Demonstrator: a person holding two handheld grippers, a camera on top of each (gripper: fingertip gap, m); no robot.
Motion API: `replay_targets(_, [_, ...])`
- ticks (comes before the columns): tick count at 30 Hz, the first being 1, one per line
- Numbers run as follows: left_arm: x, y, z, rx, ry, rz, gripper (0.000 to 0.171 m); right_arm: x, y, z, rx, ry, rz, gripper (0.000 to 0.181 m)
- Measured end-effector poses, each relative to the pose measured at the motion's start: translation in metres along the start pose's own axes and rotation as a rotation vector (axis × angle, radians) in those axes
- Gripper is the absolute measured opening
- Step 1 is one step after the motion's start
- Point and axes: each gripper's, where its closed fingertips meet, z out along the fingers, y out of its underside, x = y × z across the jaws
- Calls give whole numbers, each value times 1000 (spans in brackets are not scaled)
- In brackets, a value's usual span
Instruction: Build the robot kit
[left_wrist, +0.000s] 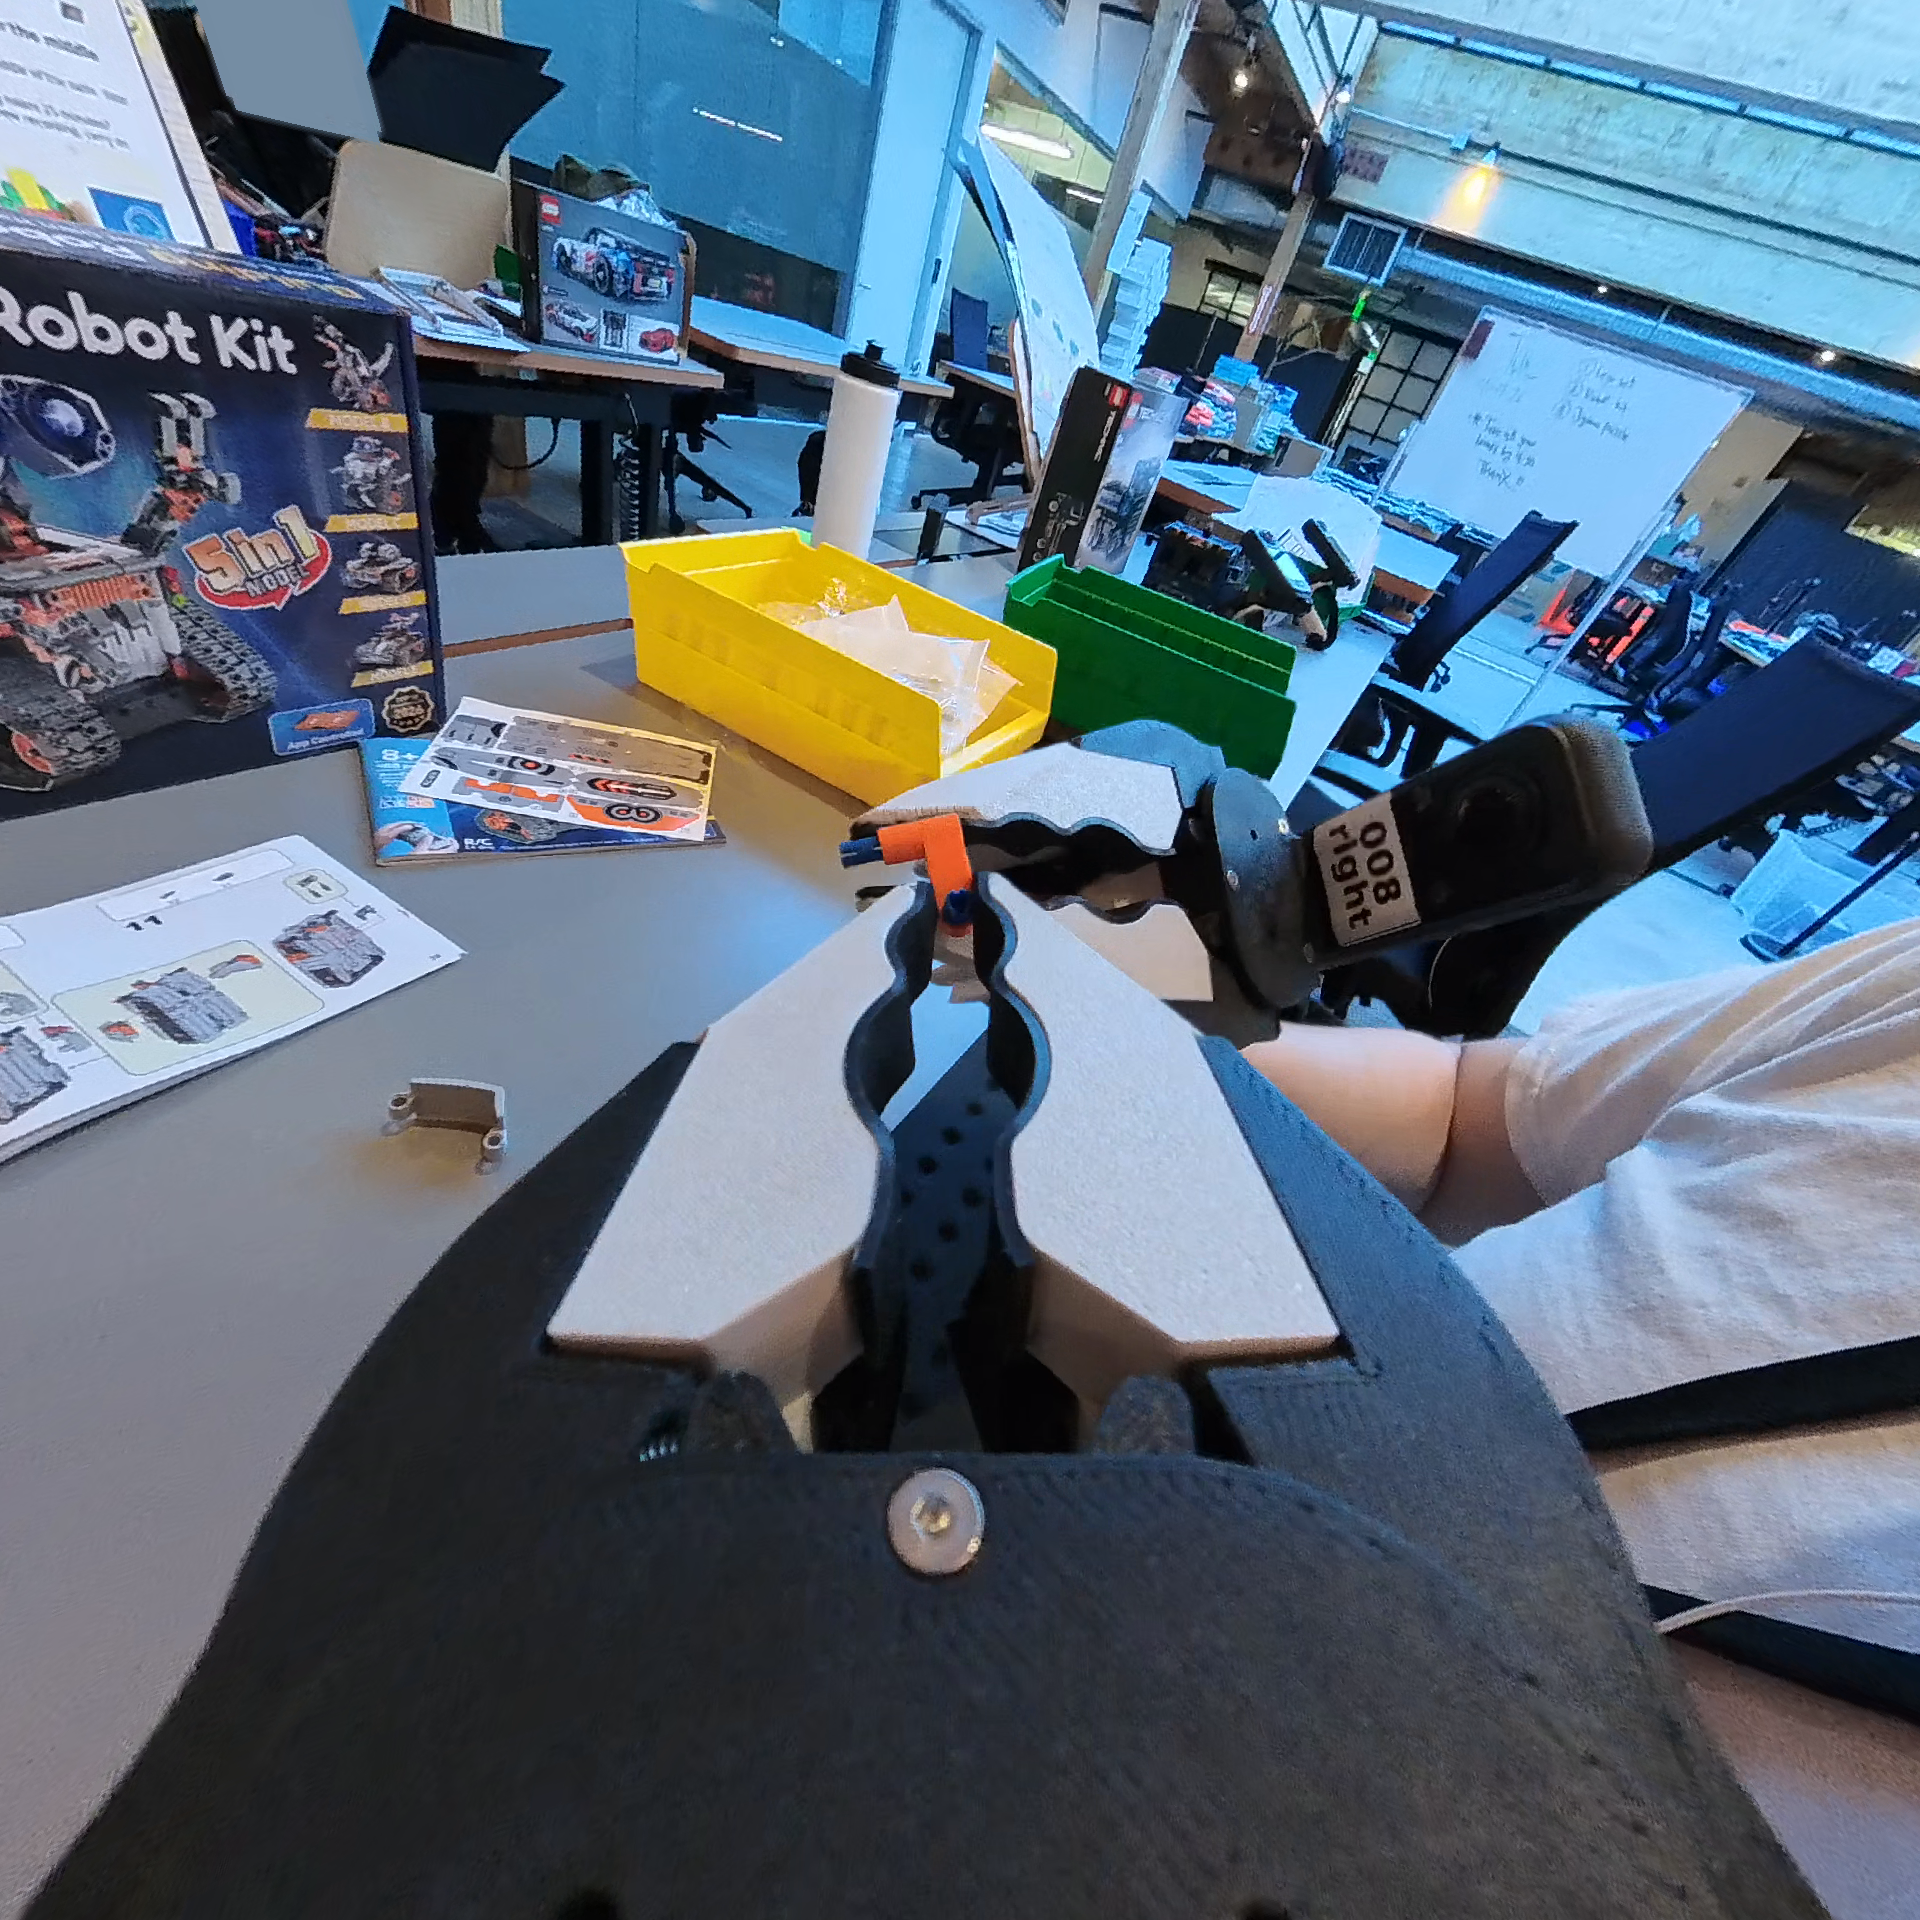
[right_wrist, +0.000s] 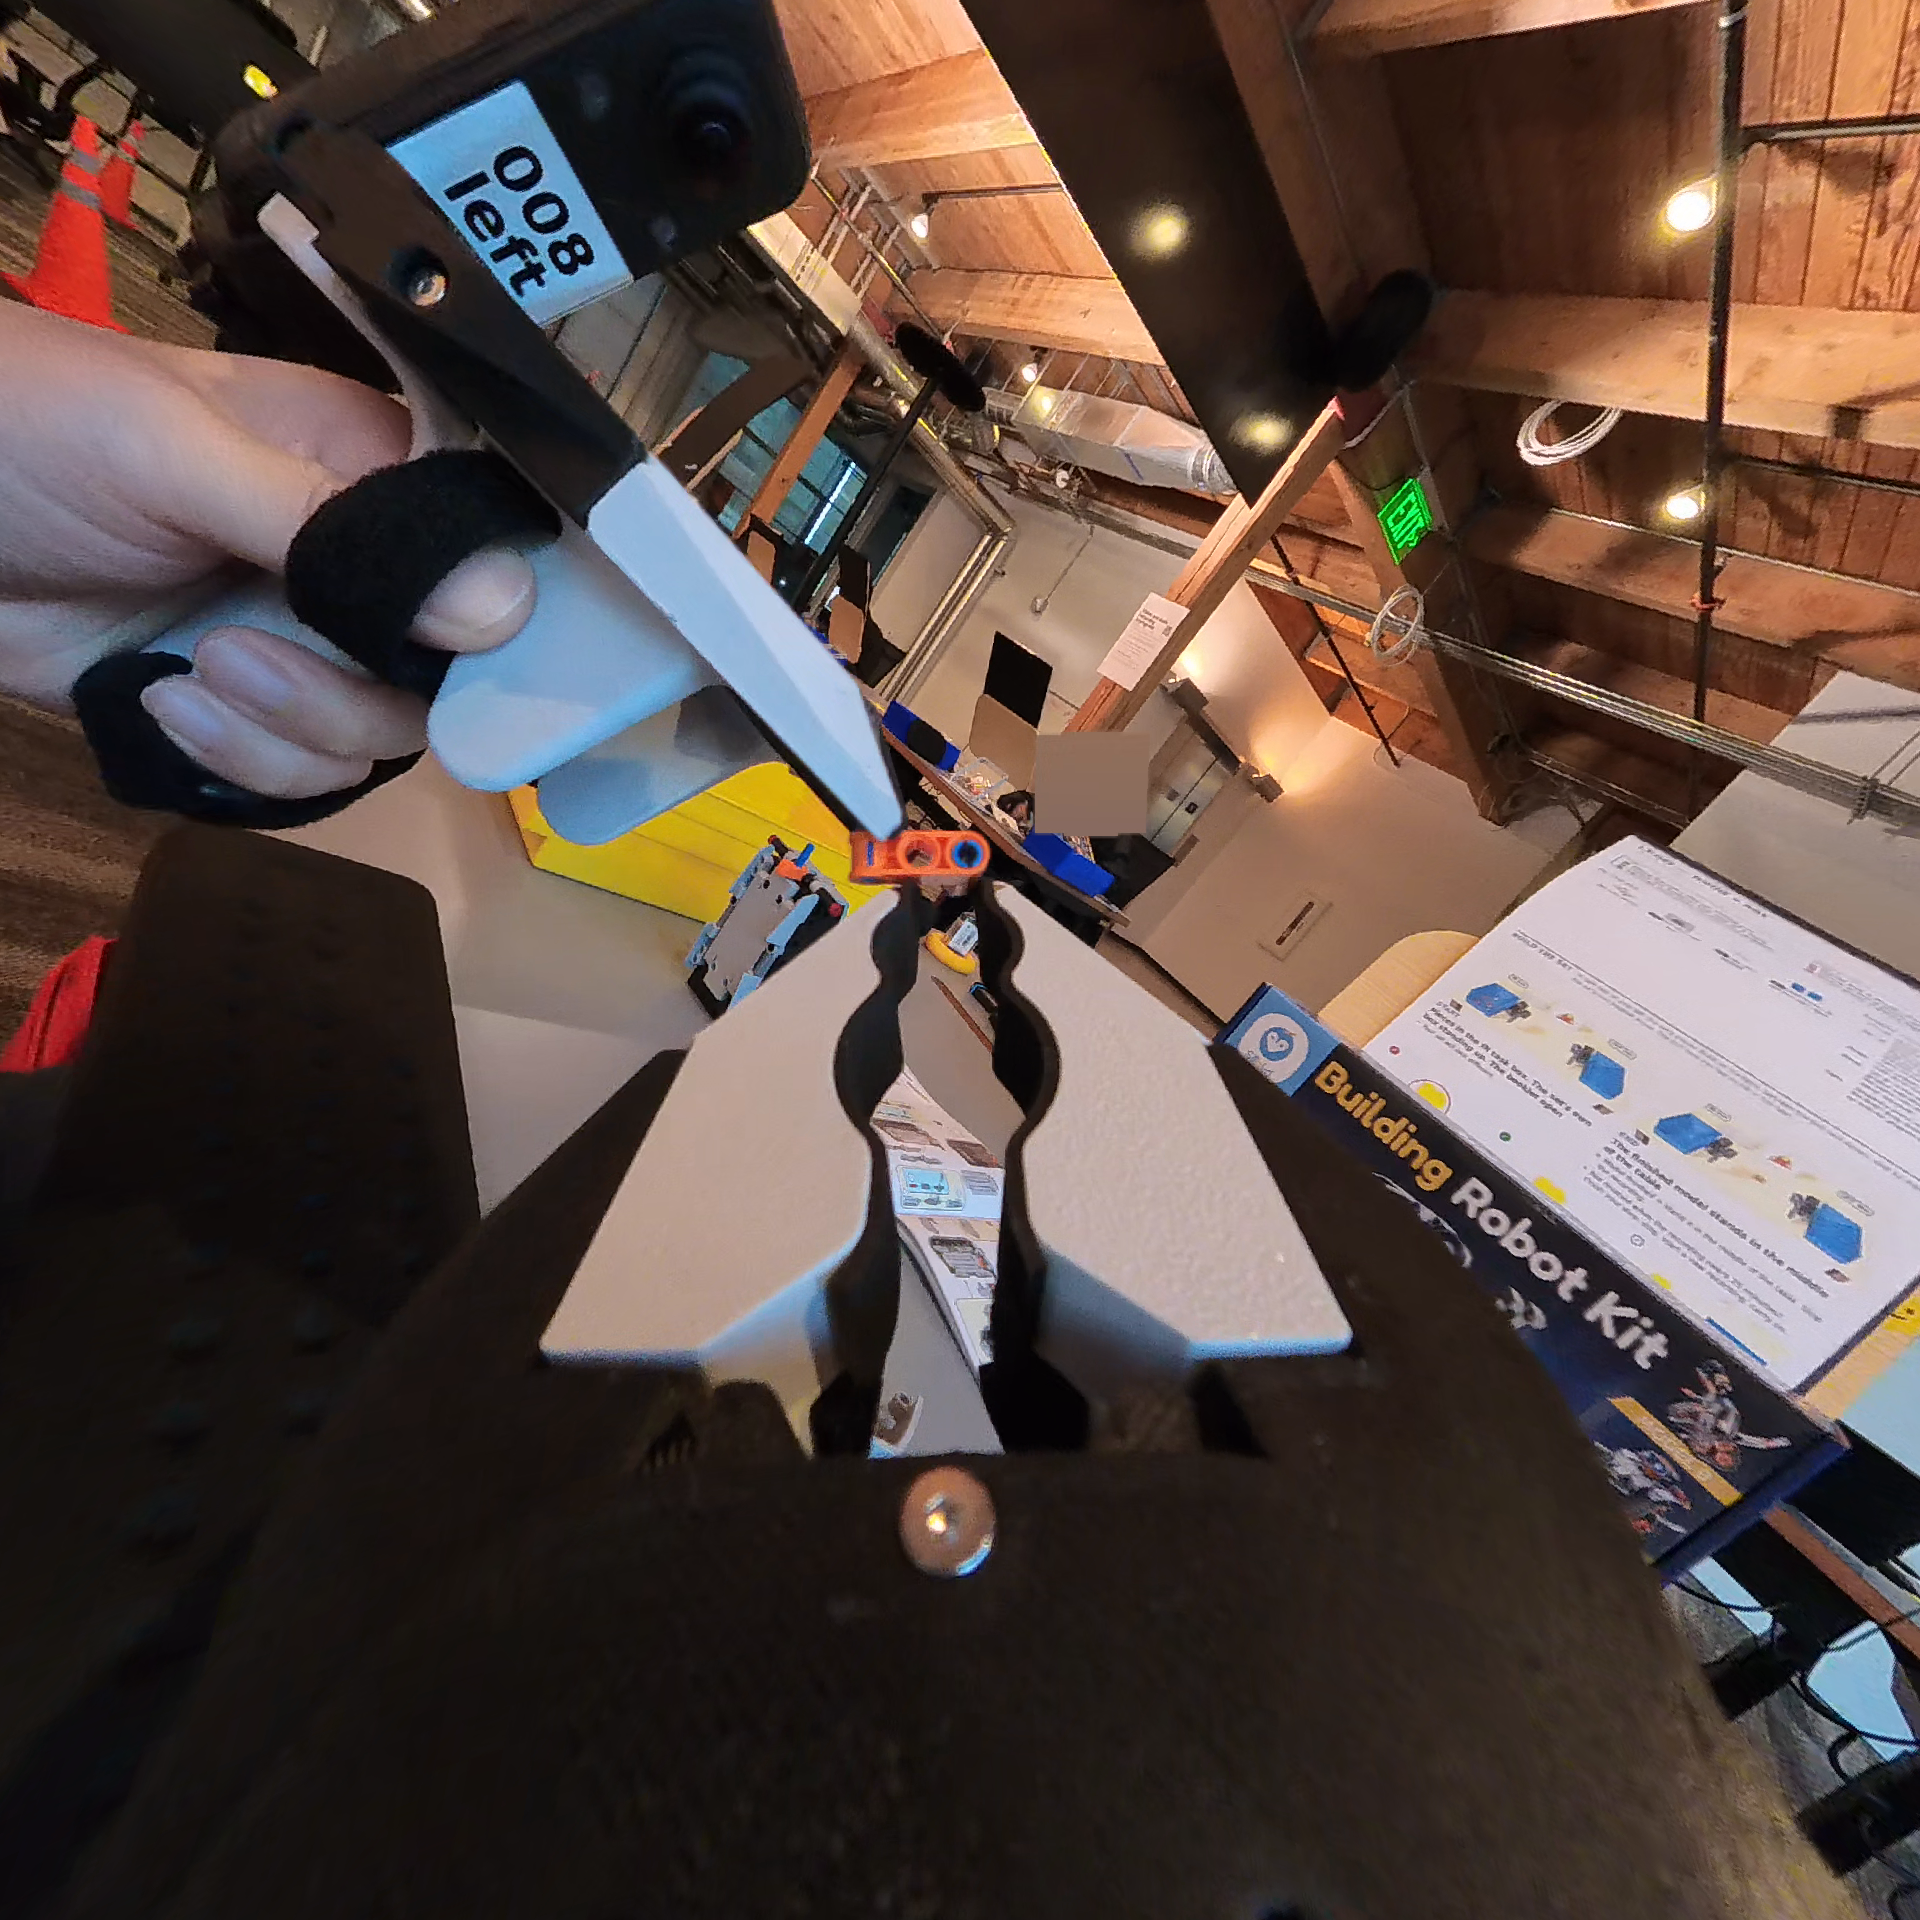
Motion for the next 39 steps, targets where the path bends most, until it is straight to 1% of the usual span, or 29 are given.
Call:
replay_targets(4, [5, 1, 0, 3, 41, -40, 5, 1, -1, -1, 19, 12, 26, 5])
replay_targets(13, [4, 6, 1, -20, 37, -58, 5, -1, 4, -6, -1, 10, 17, 7])
replay_targets(20, [9, 8, 2, -30, 68, -79, 5, -1, -1, -11, 47, 7, -9, 5])
replay_targets(23, [7, 9, 2, -40, 63, -73, 5, -3, 3, -11, 24, -13, 11, 4])
replay_targets(27, [9, 10, 3, -30, 70, -54, 5, -1, 1, -13, 46, -4, 7, 4])
replay_targets(28, [9, 10, 3, -29, 68, -47, 7, 0, 1, -13, 46, 1, -1, 4])
replay_targets(30, [9, 12, 4, -26, 69, -45, 16, 2, 2, -13, 46, 11, -11, 4])
replay_targets(31, [9, 13, 5, -25, 72, -45, 17, 2, 2, -13, 47, 15, -17, 3])
replay_targets(34, [8, 13, 4, -6, 80, -49, 16, 3, 2, -13, 50, 18, -50, 3])
replay_targets(37, [7, 8, 1, 40, 89, -48, 10, 1, 1, -13, 53, 14, -88, 3])
replay_targets(39, [6, 9, 1, 41, 89, -47, 5, 1, 1, -13, 55, 15, -93, 4])
